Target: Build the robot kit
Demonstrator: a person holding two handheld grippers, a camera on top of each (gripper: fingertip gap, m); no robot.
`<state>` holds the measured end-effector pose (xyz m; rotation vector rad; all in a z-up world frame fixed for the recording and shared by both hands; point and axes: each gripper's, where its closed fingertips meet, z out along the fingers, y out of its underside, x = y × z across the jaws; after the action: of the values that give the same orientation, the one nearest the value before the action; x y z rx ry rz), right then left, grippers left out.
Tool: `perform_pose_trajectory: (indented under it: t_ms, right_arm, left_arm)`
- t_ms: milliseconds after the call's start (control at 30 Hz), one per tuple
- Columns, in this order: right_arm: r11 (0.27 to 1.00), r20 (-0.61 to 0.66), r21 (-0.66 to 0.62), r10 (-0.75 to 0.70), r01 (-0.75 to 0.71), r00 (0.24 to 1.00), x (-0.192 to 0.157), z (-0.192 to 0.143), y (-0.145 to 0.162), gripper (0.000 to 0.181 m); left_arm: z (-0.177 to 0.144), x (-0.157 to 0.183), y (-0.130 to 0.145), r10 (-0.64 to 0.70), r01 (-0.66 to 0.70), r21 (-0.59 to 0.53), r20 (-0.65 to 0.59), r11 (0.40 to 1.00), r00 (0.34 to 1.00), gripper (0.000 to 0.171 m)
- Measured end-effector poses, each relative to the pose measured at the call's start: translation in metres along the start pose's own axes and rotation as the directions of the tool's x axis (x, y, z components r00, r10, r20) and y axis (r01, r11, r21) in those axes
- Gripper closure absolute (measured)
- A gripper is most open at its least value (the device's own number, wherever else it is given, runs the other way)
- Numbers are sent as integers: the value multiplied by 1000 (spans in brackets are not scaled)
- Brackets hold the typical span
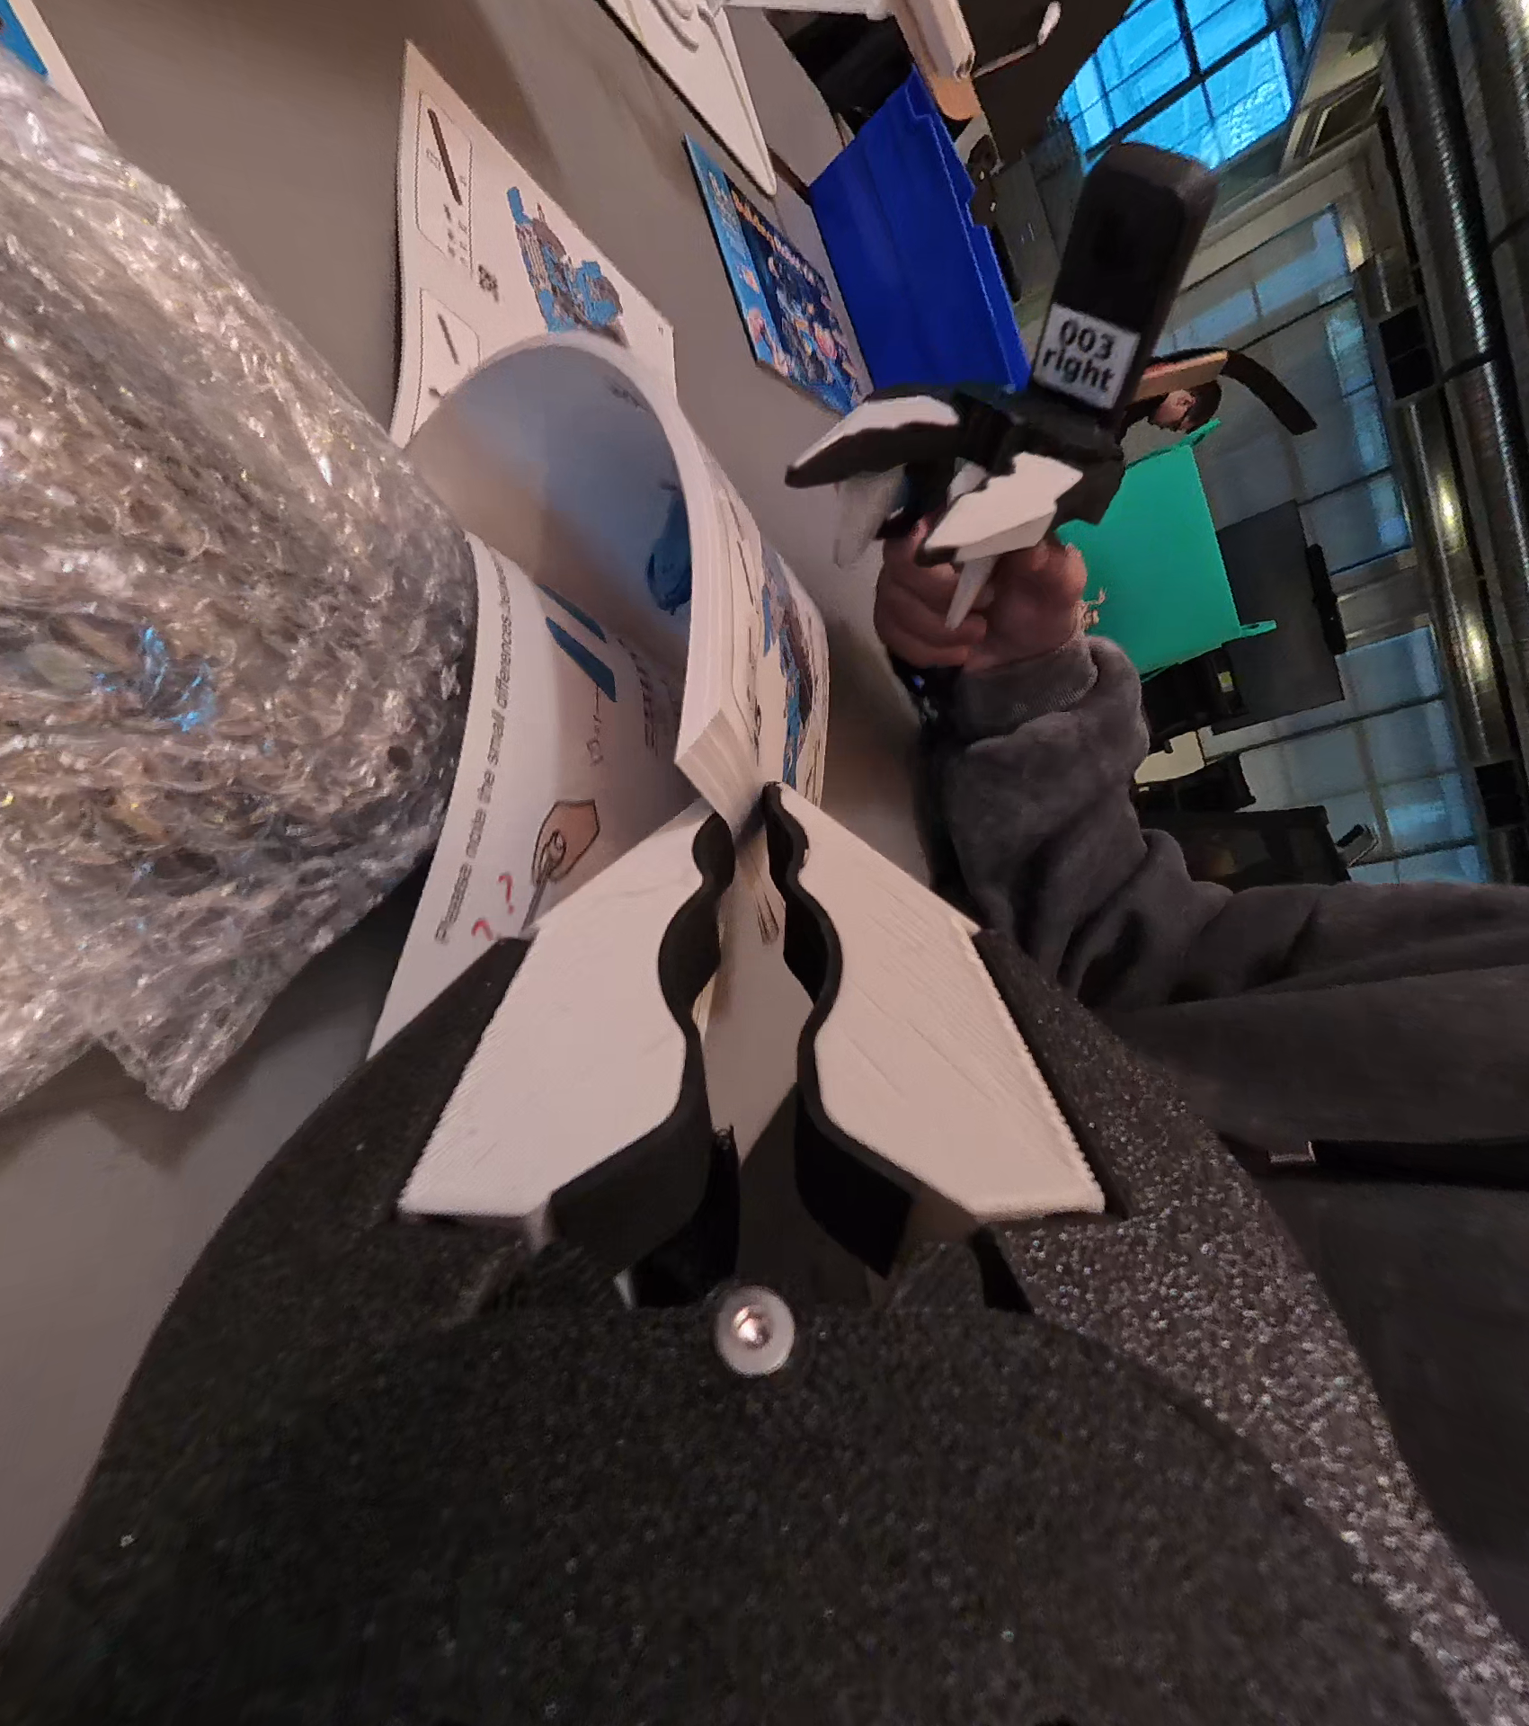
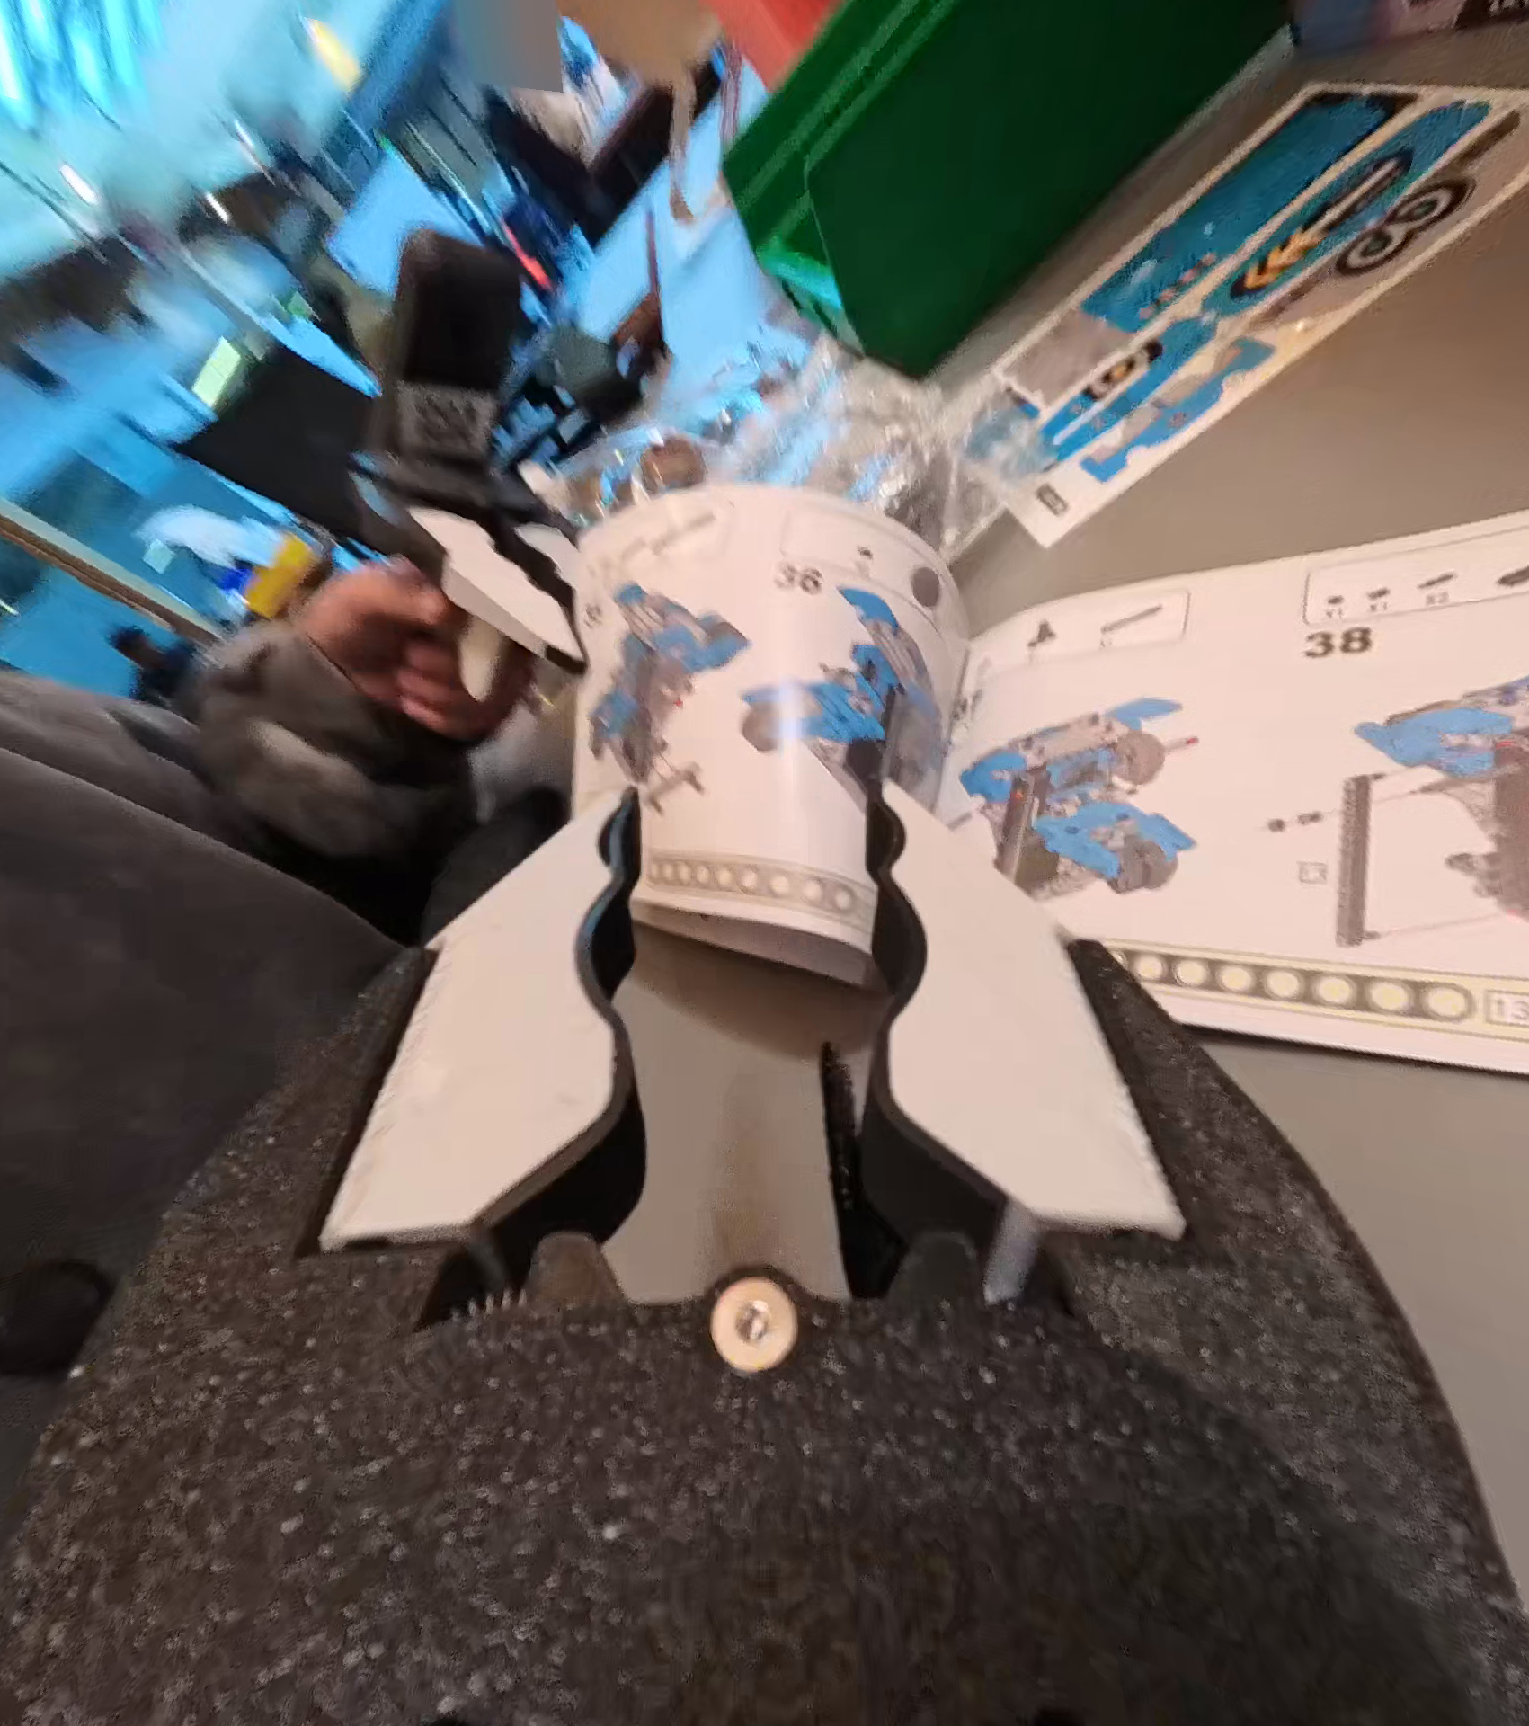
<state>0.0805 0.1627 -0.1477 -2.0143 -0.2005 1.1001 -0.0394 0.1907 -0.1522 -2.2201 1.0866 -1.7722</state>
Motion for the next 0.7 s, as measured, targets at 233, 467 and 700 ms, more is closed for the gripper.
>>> perform_pose_trajectory:
  t_ms: [233,467,700]
  right_arm:
    - [991,-560,3,-108,132,821,98,-64,-5,111]
    - [1000,-471,-15,8,-17,882,100,-28,16,103]
    - [983,18,58,173,-174,985,17,24,6,108]
  left_arm:
    - [-44,-34,55,-50,65,-123,126,990,991,165]
    - [-49,-53,65,-78,95,-90,184,991,980,164]
    - [-47,-56,55,-34,53,-80,225,995,974,162]
